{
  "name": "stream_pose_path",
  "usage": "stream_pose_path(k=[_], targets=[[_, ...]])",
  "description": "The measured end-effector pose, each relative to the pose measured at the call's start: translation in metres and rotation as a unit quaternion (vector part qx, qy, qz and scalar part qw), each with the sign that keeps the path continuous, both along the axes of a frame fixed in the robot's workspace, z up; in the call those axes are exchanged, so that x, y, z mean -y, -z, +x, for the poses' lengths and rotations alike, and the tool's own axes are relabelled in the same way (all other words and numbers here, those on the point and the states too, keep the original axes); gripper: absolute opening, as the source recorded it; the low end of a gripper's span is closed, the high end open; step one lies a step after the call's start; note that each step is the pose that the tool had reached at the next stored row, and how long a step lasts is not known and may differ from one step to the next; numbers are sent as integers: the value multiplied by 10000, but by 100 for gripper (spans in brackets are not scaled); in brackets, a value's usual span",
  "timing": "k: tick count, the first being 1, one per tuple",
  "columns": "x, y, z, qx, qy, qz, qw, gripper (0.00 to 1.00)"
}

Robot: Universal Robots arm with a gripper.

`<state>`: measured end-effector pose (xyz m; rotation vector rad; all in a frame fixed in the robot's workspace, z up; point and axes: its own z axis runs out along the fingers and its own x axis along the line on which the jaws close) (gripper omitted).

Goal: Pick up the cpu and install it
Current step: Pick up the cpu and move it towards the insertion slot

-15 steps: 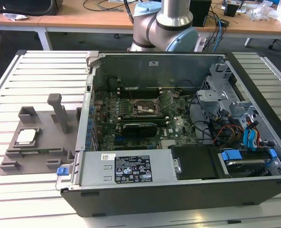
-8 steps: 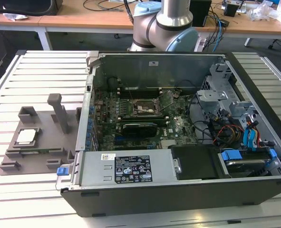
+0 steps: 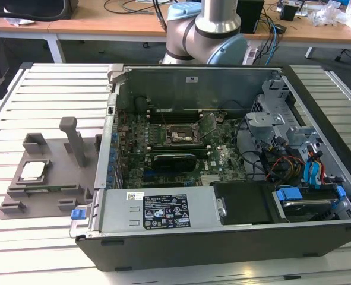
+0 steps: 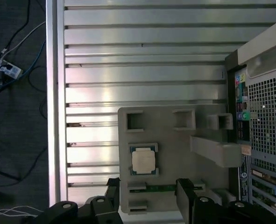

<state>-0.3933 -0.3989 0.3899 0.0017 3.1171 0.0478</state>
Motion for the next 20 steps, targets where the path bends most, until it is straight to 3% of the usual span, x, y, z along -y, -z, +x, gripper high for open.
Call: stream_pose_path(k=[20], targets=[[0, 65, 0, 0, -22, 1, 10000, 60]])
